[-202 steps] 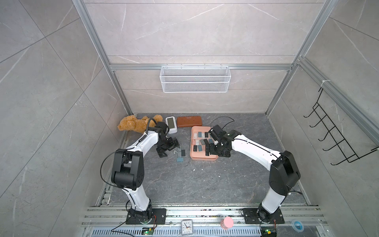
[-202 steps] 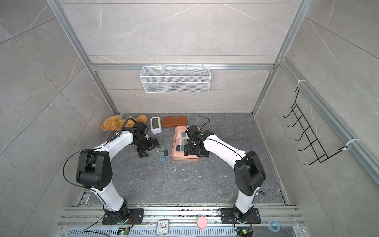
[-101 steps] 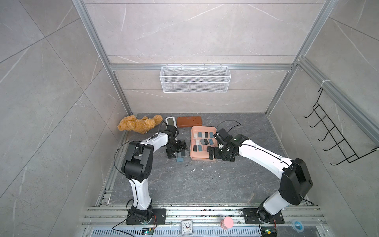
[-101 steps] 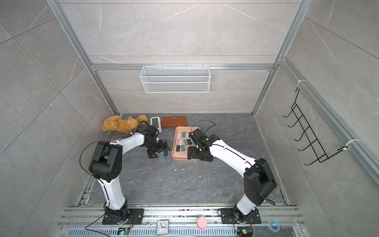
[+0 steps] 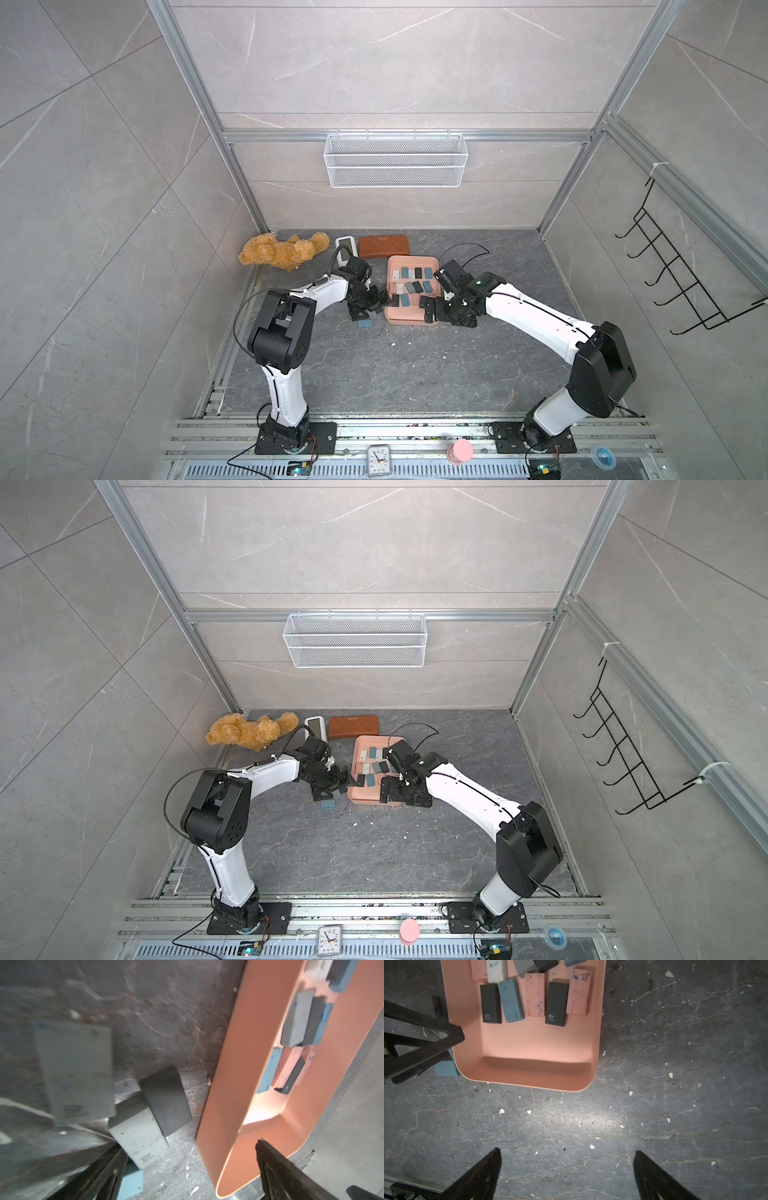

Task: Put the eraser in the storage box
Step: Pick up the eraser from the center of the board.

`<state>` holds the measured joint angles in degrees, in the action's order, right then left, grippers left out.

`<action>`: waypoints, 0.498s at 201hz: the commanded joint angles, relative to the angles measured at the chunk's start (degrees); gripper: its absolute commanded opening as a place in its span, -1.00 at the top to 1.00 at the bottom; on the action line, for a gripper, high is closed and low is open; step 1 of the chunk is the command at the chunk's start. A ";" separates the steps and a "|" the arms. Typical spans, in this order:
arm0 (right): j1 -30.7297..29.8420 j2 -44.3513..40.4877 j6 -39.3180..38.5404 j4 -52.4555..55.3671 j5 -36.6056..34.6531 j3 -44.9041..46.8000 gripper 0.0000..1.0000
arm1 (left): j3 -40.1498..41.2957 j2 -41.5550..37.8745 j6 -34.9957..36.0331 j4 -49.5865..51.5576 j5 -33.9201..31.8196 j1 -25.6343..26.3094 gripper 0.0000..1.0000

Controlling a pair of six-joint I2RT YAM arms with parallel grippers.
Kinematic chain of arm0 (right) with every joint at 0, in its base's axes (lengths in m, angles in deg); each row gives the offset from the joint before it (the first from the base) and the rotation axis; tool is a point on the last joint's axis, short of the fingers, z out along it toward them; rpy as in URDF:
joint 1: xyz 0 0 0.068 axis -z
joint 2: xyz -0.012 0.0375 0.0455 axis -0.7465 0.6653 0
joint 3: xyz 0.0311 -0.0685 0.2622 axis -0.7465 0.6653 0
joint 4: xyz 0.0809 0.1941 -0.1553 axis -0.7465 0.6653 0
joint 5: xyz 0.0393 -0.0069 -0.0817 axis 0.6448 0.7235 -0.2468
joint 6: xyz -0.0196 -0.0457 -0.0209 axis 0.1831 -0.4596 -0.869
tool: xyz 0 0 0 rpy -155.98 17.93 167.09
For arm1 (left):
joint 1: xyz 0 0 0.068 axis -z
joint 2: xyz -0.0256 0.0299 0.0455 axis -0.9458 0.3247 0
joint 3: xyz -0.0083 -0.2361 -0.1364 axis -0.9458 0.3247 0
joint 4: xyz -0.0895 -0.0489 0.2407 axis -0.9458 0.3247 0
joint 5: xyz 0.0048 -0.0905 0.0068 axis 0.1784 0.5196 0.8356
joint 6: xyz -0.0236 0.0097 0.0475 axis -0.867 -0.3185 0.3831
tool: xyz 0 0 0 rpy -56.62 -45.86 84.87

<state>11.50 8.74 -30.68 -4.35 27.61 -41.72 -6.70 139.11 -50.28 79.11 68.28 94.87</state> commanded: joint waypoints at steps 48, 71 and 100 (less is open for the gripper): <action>0.50 -0.37 -0.84 0.58 0.33 0.03 -1.00 | 3.82 -1.88 -2.09 6.60 -4.88 3.40 -0.97; 0.74 -0.44 -1.25 0.62 0.41 -0.16 -1.00 | 4.08 -2.95 -1.25 8.41 -6.71 3.95 -0.96; 0.98 -0.44 -1.80 0.86 0.50 -0.08 -0.99 | 4.98 -4.48 -0.19 11.20 -8.40 3.90 -0.96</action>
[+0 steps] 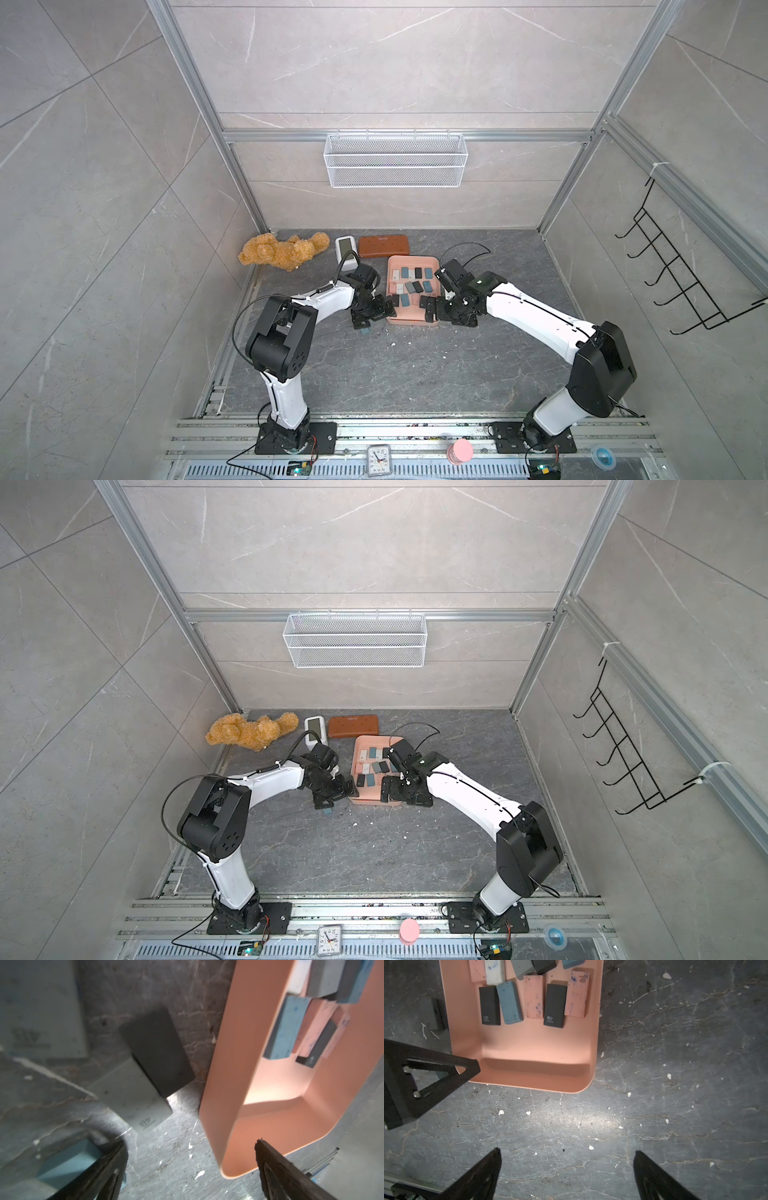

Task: Put the eraser in the storage box
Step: Pick up the eraser from the center of the board.

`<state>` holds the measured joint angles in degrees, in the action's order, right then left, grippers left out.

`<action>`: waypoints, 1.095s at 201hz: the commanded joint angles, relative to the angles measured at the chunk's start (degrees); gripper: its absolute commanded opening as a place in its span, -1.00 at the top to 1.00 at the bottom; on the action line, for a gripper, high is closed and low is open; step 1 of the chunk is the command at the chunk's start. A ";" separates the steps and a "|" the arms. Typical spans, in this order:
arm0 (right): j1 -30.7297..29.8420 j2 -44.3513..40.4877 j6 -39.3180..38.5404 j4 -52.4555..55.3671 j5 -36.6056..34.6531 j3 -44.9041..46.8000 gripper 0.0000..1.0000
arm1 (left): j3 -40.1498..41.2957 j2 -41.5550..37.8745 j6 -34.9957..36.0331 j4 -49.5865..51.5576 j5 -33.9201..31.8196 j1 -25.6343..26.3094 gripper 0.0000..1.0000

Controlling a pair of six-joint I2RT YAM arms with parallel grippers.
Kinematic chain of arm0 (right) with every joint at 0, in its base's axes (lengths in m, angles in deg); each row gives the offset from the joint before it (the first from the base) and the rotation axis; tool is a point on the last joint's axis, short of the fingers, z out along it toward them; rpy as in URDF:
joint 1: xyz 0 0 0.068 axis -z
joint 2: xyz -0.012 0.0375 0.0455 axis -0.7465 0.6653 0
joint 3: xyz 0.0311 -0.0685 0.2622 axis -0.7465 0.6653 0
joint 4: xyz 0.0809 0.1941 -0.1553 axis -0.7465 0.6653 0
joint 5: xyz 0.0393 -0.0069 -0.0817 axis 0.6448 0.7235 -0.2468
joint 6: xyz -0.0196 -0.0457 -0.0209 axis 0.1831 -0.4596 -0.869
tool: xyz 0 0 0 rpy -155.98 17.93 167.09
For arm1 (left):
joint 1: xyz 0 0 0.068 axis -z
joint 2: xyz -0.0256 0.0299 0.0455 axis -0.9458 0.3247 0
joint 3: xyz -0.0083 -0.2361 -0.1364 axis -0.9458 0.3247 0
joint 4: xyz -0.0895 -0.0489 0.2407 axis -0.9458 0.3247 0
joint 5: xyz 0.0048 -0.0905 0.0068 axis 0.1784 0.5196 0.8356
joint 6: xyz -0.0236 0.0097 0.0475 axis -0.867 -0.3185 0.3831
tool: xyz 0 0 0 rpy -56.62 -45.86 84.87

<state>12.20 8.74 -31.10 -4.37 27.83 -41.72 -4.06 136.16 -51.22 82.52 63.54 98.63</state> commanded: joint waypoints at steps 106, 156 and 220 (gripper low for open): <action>0.70 -0.18 -1.83 -1.29 2.79 -0.10 -0.99 | -0.48 -9.61 2.14 17.61 -14.01 0.12 -0.93; 0.72 -0.99 -1.56 -2.41 3.84 1.51 -1.00 | 2.89 -7.72 2.96 18.23 -17.83 0.16 -0.78; 0.74 -1.86 -1.26 -2.34 3.91 2.58 -0.99 | -1.71 0.23 5.70 19.11 -21.29 0.12 -0.50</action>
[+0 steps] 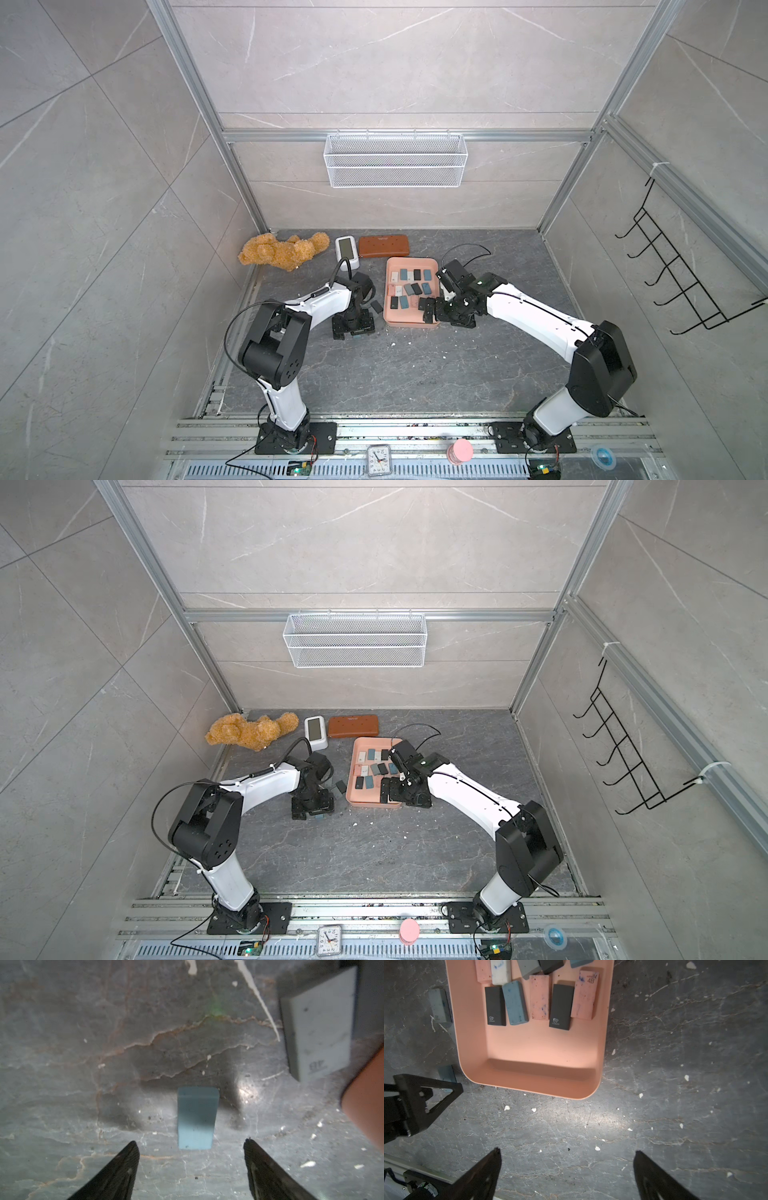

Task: Put the eraser in the storage box
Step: Pick up the eraser from the center of the board.

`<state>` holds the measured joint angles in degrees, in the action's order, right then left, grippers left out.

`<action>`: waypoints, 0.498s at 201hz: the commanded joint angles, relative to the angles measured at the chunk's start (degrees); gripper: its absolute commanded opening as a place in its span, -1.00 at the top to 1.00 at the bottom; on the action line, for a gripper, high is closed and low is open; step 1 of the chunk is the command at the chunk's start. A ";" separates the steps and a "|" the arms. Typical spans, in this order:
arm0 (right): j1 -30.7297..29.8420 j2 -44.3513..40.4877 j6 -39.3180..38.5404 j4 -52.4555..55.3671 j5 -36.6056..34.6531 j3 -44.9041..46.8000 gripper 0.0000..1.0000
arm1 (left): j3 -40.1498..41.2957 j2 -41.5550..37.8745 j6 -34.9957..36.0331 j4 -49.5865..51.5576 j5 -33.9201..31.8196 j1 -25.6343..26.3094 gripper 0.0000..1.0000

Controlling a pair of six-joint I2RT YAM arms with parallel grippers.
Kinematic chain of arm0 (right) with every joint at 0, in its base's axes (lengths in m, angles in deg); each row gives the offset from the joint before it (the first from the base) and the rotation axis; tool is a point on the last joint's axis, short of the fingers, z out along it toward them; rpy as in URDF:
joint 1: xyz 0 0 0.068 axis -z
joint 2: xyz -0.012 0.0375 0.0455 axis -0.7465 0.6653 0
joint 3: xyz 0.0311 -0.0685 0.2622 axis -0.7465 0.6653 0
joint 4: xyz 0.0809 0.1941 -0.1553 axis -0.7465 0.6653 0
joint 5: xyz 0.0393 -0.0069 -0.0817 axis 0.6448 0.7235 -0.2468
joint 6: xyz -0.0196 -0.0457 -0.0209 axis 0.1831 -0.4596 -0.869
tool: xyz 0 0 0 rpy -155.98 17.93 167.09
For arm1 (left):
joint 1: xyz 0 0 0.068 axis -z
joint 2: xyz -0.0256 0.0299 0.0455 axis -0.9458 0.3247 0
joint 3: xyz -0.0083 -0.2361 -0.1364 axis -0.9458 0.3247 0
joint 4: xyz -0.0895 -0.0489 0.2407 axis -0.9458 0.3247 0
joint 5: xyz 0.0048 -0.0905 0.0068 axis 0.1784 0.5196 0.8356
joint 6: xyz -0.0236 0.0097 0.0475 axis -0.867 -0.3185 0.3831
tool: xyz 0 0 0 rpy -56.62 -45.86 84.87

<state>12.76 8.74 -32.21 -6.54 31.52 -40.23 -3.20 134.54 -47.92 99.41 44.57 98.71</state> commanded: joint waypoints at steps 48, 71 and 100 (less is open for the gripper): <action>0.16 -2.99 0.11 -0.36 -0.22 2.42 -1.00 | -3.23 4.04 3.02 1.82 -2.47 0.08 -0.01; 0.17 -3.17 0.18 -0.45 -0.42 2.58 -0.99 | -2.73 4.14 3.25 1.49 -2.54 0.07 0.36; 0.20 -2.75 0.03 -0.45 -0.42 1.71 -0.99 | -1.82 3.70 3.37 1.04 -2.06 0.04 0.58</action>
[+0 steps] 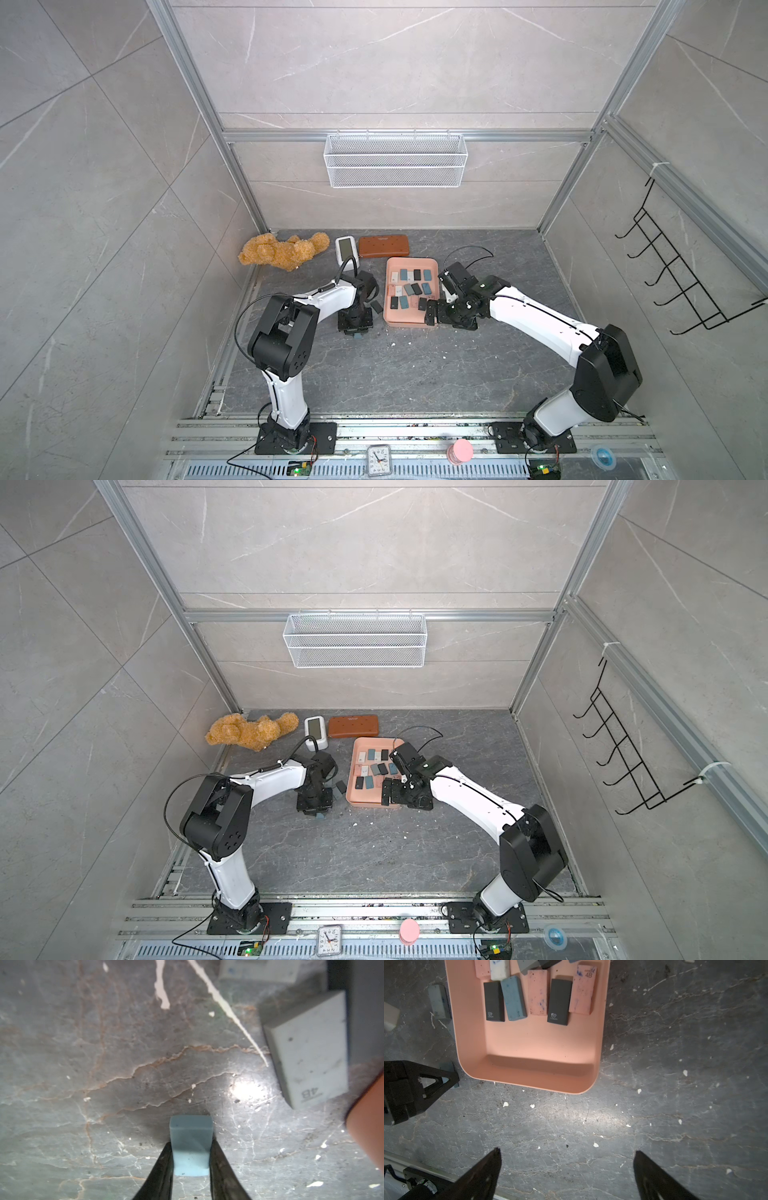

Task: Put the eraser in the storage box
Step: Pick up the eraser from the center of the board.

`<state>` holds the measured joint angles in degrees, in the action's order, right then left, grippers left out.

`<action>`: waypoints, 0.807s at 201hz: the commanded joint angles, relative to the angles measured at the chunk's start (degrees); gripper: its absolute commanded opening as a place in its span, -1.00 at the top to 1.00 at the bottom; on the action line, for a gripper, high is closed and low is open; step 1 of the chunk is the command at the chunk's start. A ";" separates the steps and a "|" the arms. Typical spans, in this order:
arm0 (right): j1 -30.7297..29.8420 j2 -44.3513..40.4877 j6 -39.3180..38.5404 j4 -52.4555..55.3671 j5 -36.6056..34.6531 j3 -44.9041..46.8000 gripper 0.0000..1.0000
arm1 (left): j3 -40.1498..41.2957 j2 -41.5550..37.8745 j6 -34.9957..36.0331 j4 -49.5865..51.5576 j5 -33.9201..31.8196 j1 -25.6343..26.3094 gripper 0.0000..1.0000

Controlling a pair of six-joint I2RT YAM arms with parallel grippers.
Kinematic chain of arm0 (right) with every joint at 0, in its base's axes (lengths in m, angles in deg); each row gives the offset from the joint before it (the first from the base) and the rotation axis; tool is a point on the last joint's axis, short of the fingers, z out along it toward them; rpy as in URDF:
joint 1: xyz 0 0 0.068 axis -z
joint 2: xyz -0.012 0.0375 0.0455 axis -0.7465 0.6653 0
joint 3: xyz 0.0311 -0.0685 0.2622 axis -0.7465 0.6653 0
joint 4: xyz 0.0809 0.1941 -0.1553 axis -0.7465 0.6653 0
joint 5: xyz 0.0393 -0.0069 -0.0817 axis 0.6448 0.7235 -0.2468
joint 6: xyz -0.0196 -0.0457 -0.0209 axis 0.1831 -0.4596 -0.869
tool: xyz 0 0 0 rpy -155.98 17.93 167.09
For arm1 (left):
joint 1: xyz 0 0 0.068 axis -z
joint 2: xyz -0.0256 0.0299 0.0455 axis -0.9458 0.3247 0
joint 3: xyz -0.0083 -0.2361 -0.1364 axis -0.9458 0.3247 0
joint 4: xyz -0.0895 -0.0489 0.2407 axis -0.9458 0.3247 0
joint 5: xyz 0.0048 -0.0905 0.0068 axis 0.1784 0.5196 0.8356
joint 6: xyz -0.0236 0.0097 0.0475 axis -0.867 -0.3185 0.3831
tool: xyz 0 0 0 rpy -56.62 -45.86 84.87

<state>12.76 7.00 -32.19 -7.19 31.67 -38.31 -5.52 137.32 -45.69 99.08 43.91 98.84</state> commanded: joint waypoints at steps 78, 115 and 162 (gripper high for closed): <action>0.64 -0.09 -0.87 1.94 -0.94 -4.78 -1.00 | -6.68 -5.22 1.31 4.88 0.05 0.87 0.71; 1.60 -0.57 -0.94 2.47 -0.93 -5.44 -0.99 | -13.52 -4.47 0.12 6.61 0.74 2.89 0.71; 3.15 -1.83 -0.96 2.93 -0.84 -4.99 -0.99 | -23.63 1.90 -0.63 8.03 1.73 6.46 0.71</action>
<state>15.15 6.97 -32.24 -6.08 31.63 -42.44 -24.54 135.90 -45.50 104.61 44.48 103.65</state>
